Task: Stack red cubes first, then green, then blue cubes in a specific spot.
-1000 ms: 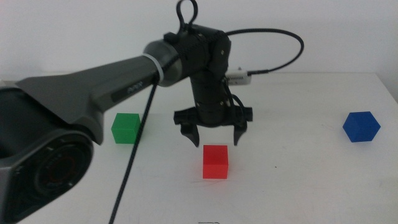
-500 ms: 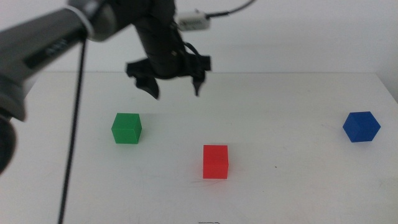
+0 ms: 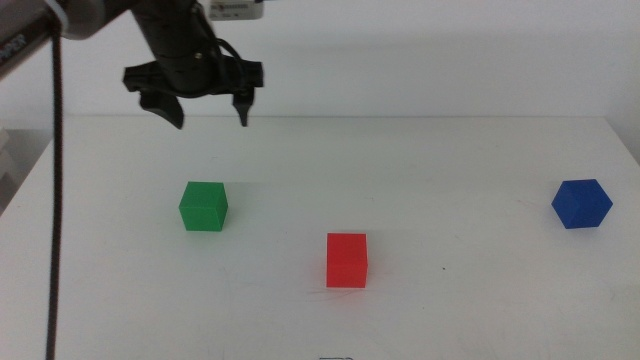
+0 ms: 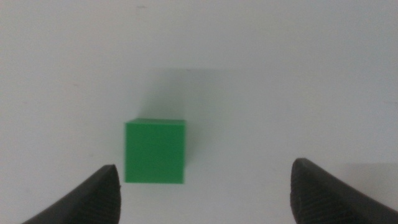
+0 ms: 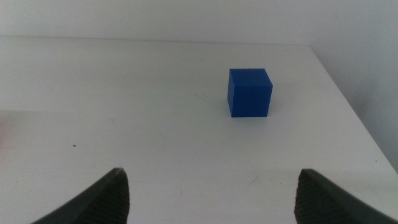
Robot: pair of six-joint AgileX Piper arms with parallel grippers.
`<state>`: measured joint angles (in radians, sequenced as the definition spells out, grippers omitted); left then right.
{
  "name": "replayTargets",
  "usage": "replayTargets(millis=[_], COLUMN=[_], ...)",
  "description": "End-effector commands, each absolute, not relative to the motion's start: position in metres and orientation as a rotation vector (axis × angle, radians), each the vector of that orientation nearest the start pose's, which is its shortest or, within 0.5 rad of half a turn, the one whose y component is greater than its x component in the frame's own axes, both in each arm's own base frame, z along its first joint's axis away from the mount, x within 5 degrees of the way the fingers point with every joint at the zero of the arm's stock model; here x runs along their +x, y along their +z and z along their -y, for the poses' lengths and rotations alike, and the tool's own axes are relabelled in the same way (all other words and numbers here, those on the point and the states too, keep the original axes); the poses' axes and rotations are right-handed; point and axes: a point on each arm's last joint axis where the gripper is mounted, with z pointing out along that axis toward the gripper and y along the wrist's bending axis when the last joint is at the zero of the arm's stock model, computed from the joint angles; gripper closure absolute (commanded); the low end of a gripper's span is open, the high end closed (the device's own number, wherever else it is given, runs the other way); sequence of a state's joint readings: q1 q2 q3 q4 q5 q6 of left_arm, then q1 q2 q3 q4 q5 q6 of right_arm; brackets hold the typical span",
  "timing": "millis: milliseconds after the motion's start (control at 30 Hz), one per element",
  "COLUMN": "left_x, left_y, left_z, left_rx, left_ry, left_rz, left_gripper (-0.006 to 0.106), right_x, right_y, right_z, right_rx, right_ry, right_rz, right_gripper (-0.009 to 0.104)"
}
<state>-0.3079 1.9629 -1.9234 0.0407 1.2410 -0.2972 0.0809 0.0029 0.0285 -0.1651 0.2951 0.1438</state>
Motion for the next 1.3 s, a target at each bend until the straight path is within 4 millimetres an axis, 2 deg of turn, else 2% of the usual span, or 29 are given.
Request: replayTargets(millis=[0,233,500,800,1267], left_x=[0.392,0.398,0.403,0.414,0.426], left_y=[0.351,0.35,0.341,0.294,0.248], left_z=[0.11,0.087,0.086,0.093,0.098], left_rx=[0.002,-0.063,0.005,0.019,0.017], left_ry=[-0.087,-0.065,-0.071,-0.091,-0.097], left_rz=[-2.753,-2.751,-2.777,-2.911,-3.026], left_gripper=[0.007,0.007,0.007,0.007,0.007], right_x=[0.057,0.057,0.057,0.057,0.057], right_y=[0.189,0.189,0.189,0.189,0.189], right_z=[-0.001,-0.001,-0.001,-0.001,-0.001], right_rx=[-0.066,-0.066,-0.066,-0.066,-0.066], right_ry=[-0.006,-0.006,-0.006,-0.006,-0.006], right_rz=[-1.727,-1.727,-1.727,-1.727,-1.727], right_gripper=[0.027,0.027,0.027,0.027,0.027])
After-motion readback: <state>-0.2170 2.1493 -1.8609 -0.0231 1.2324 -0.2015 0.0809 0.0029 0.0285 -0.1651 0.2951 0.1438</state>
